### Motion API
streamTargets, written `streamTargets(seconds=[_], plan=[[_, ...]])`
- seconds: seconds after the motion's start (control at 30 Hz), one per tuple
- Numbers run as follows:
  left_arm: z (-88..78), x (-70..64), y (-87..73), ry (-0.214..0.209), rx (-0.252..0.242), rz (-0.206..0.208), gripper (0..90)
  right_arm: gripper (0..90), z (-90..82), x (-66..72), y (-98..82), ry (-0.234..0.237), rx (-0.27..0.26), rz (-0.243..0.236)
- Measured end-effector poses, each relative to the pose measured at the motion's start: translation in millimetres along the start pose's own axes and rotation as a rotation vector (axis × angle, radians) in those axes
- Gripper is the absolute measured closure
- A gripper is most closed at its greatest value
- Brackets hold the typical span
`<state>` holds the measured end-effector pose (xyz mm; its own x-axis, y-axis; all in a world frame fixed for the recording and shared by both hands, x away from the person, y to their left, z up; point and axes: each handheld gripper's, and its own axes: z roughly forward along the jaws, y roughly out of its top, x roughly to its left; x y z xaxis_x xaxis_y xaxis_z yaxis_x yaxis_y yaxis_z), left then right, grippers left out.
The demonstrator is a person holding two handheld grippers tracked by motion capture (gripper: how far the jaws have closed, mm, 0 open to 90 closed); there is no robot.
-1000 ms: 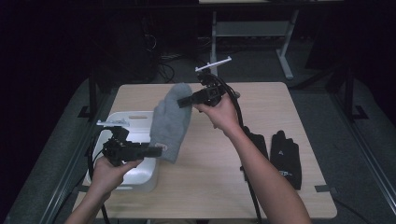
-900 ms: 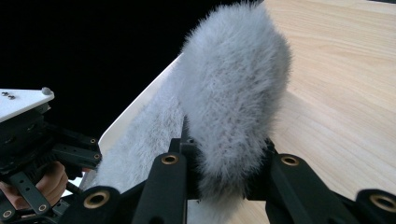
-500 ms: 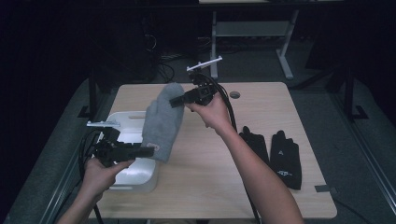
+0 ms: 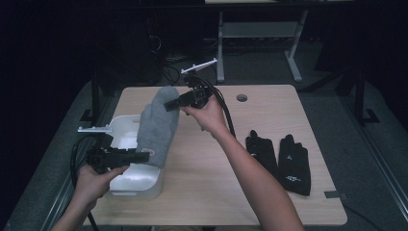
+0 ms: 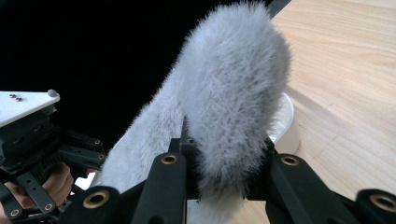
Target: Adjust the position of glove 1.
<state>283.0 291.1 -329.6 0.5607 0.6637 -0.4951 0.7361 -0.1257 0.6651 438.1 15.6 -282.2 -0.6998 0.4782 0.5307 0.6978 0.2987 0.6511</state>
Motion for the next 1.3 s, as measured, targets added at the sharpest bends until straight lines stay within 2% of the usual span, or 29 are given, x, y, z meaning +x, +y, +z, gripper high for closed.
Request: streamTargets(seconds=[0.27, 0.33, 0.4, 0.67, 1.3], plan=[[-5.3, 8.9, -5.4, 0.010, 0.002, -0.012, 49.6, 74.2, 14.4, 0.4, 2.0, 0.011, 0.016, 0.004], [-7.0, 11.7, -6.4, 0.015, 0.008, -0.005, 49.6, 74.2, 18.2, 0.8, 3.0, 0.012, 0.018, 0.003], [-7.8, 13.2, -8.0, 0.016, -0.003, -0.024, 49.6, 74.2, 21.5, 1.9, 4.2, 0.013, 0.022, 0.001], [-12.1, 23.4, -15.0, 0.023, -0.002, -0.045, 49.6, 74.2, 35.8, 3.6, 6.1, 0.024, 0.039, 0.003], [-7.3, 44.8, -31.9, 0.038, 0.017, -0.094, 49.3, 73.9, 67.7, -4.4, 1.3, 0.019, 0.090, 0.016]])
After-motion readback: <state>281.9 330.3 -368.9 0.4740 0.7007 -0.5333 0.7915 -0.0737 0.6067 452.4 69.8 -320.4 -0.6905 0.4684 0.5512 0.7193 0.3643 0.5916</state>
